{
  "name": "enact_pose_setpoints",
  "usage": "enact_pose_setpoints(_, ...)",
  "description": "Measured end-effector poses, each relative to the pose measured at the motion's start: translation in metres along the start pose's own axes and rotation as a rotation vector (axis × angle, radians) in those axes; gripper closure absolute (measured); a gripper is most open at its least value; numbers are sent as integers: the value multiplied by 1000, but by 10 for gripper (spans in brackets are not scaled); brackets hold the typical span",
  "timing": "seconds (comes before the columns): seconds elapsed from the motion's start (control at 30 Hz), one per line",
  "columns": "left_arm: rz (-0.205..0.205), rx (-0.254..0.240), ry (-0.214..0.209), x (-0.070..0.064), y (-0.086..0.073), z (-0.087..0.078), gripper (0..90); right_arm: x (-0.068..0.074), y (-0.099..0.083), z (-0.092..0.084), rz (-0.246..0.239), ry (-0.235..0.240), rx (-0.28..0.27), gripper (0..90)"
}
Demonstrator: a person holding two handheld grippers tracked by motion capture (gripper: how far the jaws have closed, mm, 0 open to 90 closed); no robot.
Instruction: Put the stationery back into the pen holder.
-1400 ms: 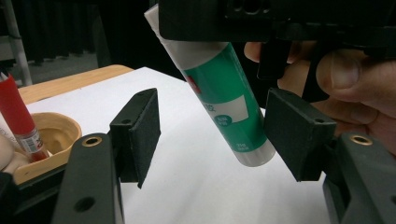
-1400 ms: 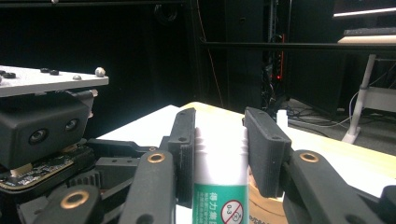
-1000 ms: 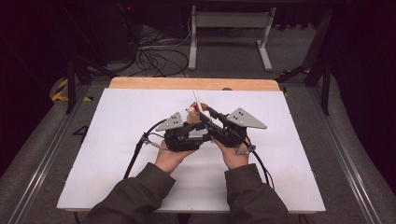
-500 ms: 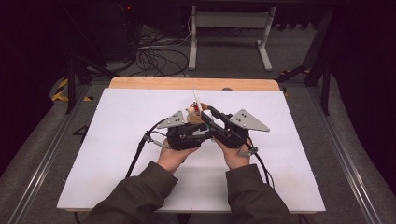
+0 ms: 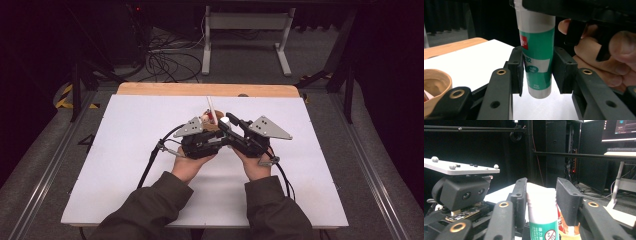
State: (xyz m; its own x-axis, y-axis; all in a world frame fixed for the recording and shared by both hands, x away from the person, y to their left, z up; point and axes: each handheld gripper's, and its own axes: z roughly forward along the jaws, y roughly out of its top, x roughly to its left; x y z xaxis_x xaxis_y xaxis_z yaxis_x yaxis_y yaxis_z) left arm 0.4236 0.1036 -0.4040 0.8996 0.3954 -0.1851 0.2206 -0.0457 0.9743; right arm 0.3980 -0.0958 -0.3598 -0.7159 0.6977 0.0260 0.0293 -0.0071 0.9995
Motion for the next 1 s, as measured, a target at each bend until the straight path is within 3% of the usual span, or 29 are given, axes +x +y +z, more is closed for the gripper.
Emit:
enact_pose_setpoints(0.27, 11, 10, 19, 2, 1, 2, 654, -3, 0, -3, 9, -6, 4, 570)
enact_pose_setpoints(0.73, 36, 8, 103, 8, 2, 6, 656, -9, 2, -15, 14, -10, -2, 489)
enact_pose_setpoints(1.0, 75, 22, 150, 10, 8, 10, 656, -15, 1, -25, 6, -24, 24, 455)
